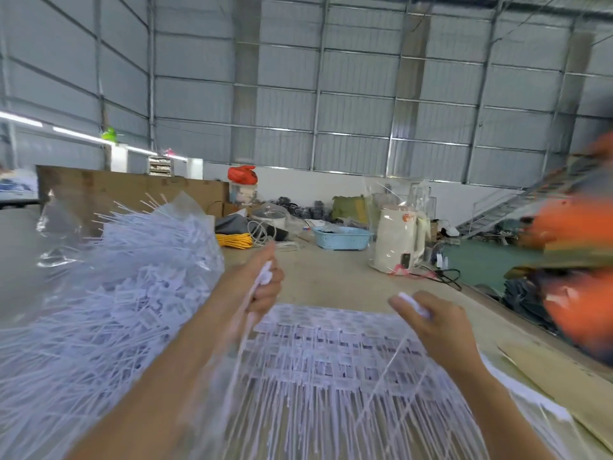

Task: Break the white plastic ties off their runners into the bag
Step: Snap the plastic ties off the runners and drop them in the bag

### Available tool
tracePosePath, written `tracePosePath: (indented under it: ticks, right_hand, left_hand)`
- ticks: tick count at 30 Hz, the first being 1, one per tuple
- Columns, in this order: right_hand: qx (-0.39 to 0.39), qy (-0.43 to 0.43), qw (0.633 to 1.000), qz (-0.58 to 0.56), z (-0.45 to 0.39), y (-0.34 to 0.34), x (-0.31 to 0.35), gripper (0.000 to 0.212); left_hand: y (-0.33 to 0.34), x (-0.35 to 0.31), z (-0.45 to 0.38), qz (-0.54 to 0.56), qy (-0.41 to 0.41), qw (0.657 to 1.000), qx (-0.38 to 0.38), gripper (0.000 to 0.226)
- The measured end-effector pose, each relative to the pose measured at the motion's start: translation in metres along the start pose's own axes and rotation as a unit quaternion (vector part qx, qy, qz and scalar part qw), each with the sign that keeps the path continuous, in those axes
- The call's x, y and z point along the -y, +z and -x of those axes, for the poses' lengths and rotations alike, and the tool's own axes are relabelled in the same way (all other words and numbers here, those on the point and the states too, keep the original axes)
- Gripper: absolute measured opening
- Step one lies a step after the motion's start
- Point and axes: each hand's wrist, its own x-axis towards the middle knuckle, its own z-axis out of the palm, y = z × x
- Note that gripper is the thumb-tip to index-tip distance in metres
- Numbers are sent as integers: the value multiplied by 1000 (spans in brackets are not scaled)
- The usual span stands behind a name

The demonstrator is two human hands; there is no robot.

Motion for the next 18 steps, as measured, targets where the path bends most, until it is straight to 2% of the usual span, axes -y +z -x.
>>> tracePosePath:
  ticks: [3, 5, 7, 8, 10, 11, 12, 14, 15, 17, 18]
  right_hand:
    - [69, -57, 996, 17, 4, 14, 16, 48]
    - [103, -58, 992, 37, 7, 15, 18, 46]
    - [97, -47, 993, 39, 5, 12, 16, 48]
    - [90, -49, 994, 37, 5, 11, 16, 47]
    - [91, -58, 994, 31, 7, 13, 19, 49]
    - [94, -64, 993, 29, 9, 15, 21, 51]
    - [97, -68, 993, 30, 9, 16, 22, 52]
    - [99, -74, 992, 34, 10, 17, 24, 52]
    - [100, -74, 991, 37, 10, 16, 24, 53]
    - [101, -68, 992, 45, 10, 17, 22, 52]
    - [99, -62, 992, 46, 10, 17, 21, 52]
  left_hand:
    - [25, -29, 18, 70, 168, 981, 65, 31]
    - [22, -63, 36, 37, 292, 954, 63, 30]
    - [1, -96, 52, -75, 379, 922, -17, 25]
    - [-11, -106, 57, -169, 391, 901, -78, 21]
    - [-37, -115, 57, -389, 341, 833, -197, 21]
    - [-51, -113, 54, -488, 285, 795, -219, 21]
    - [-64, -108, 49, -578, 212, 759, -212, 21]
    - [-89, -88, 35, -706, 78, 689, -145, 18]
    - [-100, -78, 27, -732, 53, 670, -115, 16]
    - [-117, -56, 14, -756, 50, 644, -106, 10]
    - [-124, -46, 10, -772, 40, 626, -105, 25]
